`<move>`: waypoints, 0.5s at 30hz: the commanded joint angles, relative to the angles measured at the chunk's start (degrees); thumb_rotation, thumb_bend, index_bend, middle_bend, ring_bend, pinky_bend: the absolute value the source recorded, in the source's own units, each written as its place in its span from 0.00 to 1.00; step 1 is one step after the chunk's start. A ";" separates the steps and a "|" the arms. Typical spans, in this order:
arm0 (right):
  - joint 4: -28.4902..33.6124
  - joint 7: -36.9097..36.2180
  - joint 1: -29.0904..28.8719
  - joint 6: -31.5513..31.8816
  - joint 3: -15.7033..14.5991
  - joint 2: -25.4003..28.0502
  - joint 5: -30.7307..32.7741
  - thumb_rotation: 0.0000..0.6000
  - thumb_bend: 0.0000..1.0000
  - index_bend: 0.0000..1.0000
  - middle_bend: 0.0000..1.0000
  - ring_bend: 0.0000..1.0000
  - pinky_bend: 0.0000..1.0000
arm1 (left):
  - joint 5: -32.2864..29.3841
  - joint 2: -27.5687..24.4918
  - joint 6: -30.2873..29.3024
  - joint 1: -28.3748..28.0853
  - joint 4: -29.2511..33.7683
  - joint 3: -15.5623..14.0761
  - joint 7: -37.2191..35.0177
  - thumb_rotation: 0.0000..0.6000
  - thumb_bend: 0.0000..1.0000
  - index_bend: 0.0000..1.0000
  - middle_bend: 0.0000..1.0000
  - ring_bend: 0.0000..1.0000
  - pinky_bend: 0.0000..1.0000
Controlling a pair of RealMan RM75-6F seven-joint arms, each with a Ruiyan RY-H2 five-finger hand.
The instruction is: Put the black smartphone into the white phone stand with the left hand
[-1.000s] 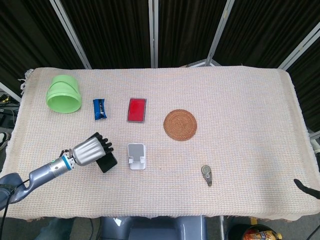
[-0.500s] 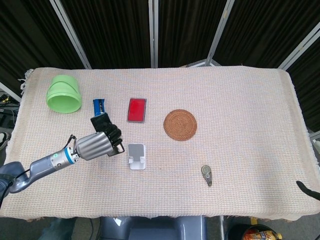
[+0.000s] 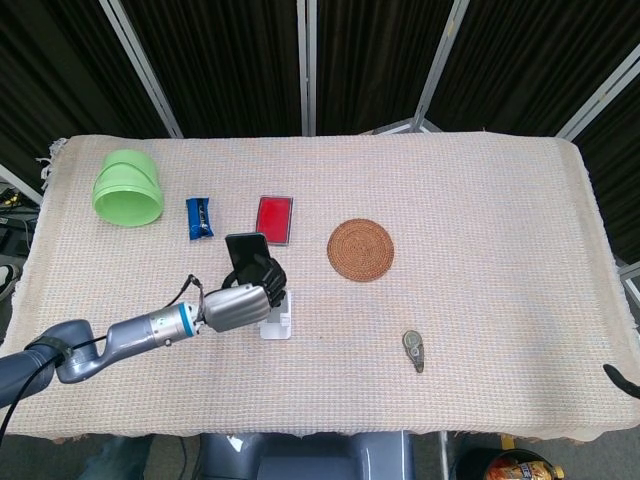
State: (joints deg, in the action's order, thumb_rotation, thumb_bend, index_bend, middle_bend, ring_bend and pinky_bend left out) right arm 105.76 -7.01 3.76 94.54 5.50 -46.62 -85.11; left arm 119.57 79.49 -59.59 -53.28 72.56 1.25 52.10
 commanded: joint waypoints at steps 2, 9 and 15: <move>-0.39 -0.89 0.23 0.16 -0.03 0.29 0.01 1.00 0.00 0.00 0.00 0.00 0.00 | -0.34 1.33 4.26 -1.50 1.83 0.03 3.08 1.00 0.04 0.53 0.35 0.45 0.45; -0.58 -1.52 0.33 0.27 0.08 0.42 0.17 1.00 0.00 0.00 0.00 0.00 0.00 | -0.75 1.86 5.98 -2.19 1.79 0.05 4.25 1.00 0.04 0.52 0.35 0.45 0.45; -0.50 -1.30 0.17 -0.12 0.07 0.42 0.22 1.00 0.00 0.00 0.00 0.00 0.00 | -0.04 2.01 6.66 -2.73 1.23 -0.99 4.38 1.00 0.04 0.51 0.34 0.44 0.44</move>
State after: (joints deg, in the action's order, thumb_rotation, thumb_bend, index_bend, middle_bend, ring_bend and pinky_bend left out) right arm 105.26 -8.31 3.95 94.41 5.57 -46.21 -84.88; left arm 119.49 81.40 -52.95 -55.98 73.90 0.35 56.52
